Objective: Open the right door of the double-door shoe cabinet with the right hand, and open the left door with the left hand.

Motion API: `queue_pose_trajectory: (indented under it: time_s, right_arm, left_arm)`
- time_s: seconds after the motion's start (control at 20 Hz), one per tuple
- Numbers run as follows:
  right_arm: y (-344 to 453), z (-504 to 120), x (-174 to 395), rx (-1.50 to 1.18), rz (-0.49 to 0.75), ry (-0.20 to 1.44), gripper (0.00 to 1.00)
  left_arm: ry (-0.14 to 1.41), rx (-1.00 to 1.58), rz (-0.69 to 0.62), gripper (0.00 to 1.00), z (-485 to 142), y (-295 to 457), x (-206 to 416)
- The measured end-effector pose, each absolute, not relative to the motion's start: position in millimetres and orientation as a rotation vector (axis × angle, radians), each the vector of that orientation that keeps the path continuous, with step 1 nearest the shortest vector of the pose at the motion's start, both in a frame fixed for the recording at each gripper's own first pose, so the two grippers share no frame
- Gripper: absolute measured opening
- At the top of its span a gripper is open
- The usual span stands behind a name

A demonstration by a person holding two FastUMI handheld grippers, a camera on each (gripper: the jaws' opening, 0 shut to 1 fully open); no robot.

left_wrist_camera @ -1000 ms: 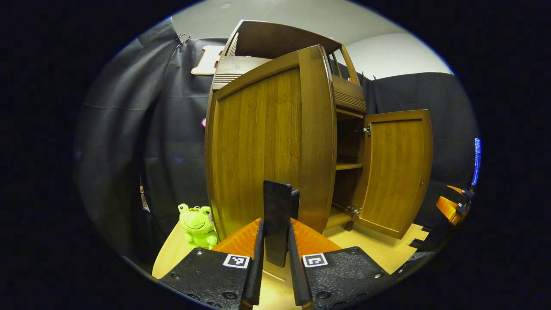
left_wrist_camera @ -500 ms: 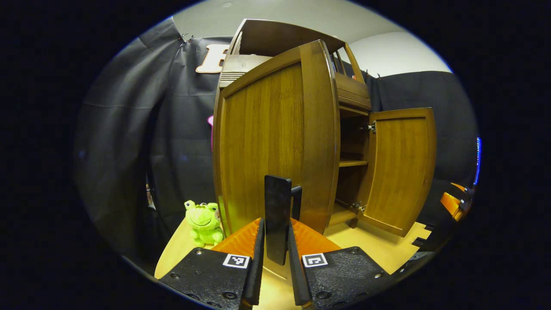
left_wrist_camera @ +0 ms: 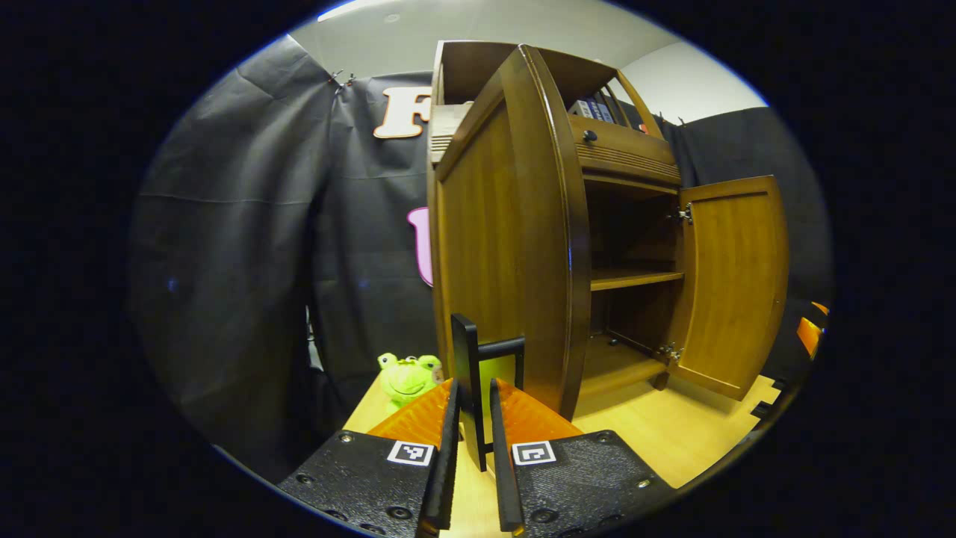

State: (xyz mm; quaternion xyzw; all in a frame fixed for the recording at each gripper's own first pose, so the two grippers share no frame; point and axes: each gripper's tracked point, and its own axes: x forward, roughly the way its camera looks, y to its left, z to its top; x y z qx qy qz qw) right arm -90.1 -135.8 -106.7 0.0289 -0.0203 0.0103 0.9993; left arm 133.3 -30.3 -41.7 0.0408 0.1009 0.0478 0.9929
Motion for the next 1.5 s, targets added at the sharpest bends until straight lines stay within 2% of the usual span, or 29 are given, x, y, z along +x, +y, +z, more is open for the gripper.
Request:
queue_pose_trajectory:
  time_s: [0.45, 0.6, 0.65, 0.7, 0.9, 0.95, 1.05, 1.4, 1.5]
  right_arm:
    - [-135, -109, -89, 0.046, 0.013, -0.035, 0.97]
    - [-136, -110, -88, 0.044, 0.008, -0.03, 0.98]
    - [-138, -111, -88, 0.045, 0.007, -0.029, 0.98]
    - [-138, -110, -89, 0.046, 0.005, -0.029, 0.98]
    - [-139, -110, -88, 0.047, 0.006, -0.031, 0.98]
    - [-137, -110, -87, 0.047, 0.008, -0.031, 0.98]
    - [-137, -112, -87, 0.044, 0.009, -0.026, 0.97]
    - [-134, -105, -88, 0.054, 0.019, -0.047, 0.98]
    - [-132, -104, -88, 0.058, 0.025, -0.053, 0.98]
  left_arm:
    - [0.17, 0.054, 0.222, 0.31, -27, 47, 101]
    - [0.177, 0.022, 0.221, 0.42, -28, 56, 98]
    - [0.174, 0.033, 0.227, 0.39, -28, 58, 96]
    - [0.163, 0.045, 0.234, 0.42, -24, 59, 93]
    - [0.13, 0.061, 0.286, 0.76, -8, 64, 73]
    - [0.116, 0.064, 0.294, 0.78, 0, 62, 68]
    - [0.093, 0.061, 0.311, 0.89, 10, 55, 63]
    - [0.127, 0.038, 0.339, 0.92, 4, 22, 65]
    - [0.127, 0.023, 0.308, 0.93, 3, -3, 73]
